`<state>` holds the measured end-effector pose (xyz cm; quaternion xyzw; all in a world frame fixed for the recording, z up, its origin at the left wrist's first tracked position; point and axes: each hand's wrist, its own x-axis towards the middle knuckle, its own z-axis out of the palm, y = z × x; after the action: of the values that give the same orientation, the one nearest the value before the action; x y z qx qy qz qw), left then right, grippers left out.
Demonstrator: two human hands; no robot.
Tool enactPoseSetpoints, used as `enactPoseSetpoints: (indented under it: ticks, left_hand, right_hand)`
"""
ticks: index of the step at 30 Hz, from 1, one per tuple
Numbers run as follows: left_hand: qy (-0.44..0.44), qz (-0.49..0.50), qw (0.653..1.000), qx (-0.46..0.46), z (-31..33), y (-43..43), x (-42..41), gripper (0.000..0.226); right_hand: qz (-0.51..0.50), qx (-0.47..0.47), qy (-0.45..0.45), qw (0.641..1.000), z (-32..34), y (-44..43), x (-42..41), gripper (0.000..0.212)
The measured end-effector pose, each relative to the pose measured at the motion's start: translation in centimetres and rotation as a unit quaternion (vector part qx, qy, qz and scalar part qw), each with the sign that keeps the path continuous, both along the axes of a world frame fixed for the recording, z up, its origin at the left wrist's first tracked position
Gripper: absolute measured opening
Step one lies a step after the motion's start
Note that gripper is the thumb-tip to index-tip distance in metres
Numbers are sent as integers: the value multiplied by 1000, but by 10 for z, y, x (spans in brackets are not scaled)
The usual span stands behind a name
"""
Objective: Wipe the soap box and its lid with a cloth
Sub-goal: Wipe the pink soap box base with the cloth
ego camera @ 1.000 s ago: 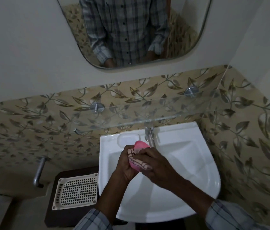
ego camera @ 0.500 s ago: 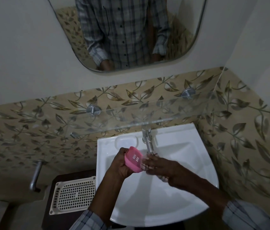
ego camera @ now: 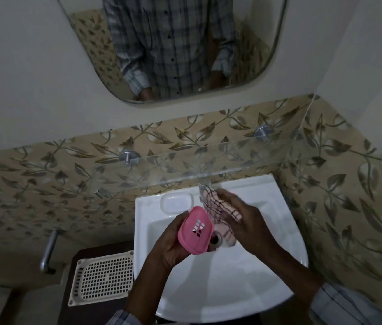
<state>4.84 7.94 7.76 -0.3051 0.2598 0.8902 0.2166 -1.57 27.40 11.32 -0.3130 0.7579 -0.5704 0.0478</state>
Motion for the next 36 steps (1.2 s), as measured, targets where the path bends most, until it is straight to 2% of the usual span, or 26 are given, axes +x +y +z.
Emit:
enactPoseSetpoints:
  ticks: [3,5,8,11,12,15,19,20,22,24,26,29,33,35,36]
  left_hand:
    - [9,15,999,39,7,3,-5,51]
    - [-7,25,999,41,10,7,-6,55]
    - [-14,26,999,24,12,9,-4,51]
    - [-29,27,999,35,6,6,-2,63]
    - [-28,27,998,39,7,7,-2,61]
    - [-17,35,998,56,13,10,-3,46]
    - [-15,21,998,49,19,9,-1,45]
    - [-15,17,998,54,18,11,-1,42]
    - [-23,31,997,61,15,12,-1,39]
    - [-32,44,995,80,12,13,0,42]
    - [-32,43,994,92,14,13,1,37]
    - [-19,48,997,62,11,14,1,35]
    - [-14,95,993,67,8,11,-6,39]
    - [-4,106,994,17,5,14,-6,43]
    - [4,110,994,-16,3,16,-7,45]
  right_hand:
    - [108,88,149,979,-18,-22,9,57]
    - [103,124,238,958,-31,-28,3,47]
    - [60,99,223,968,-36,-20,-12,40]
    - [189,70,261,944,-43,-20,3,40]
    - [186,67,260,945,-42,-21,-1,39]
    - [59,92,186,976,-34,-23,-11,35]
    - [173,68,308,933,-35,-24,4,29]
    - [146,72,309,937,-32,-24,-2,25]
    - [70,89,253,961,-26,-28,-6,20]
    - [113,95,243,959,-24,-32,4,24]
    - [171,87,302,934,-28,-28,3,27]
    - [87,122,276,949,-24,-26,-13,39]
    - [160,101,332,924,-29,-34,0,25]
    - [83,158,276,945,-22,-33,-11,25]
    - [28,211,226,951,-18,-34,-15,32]
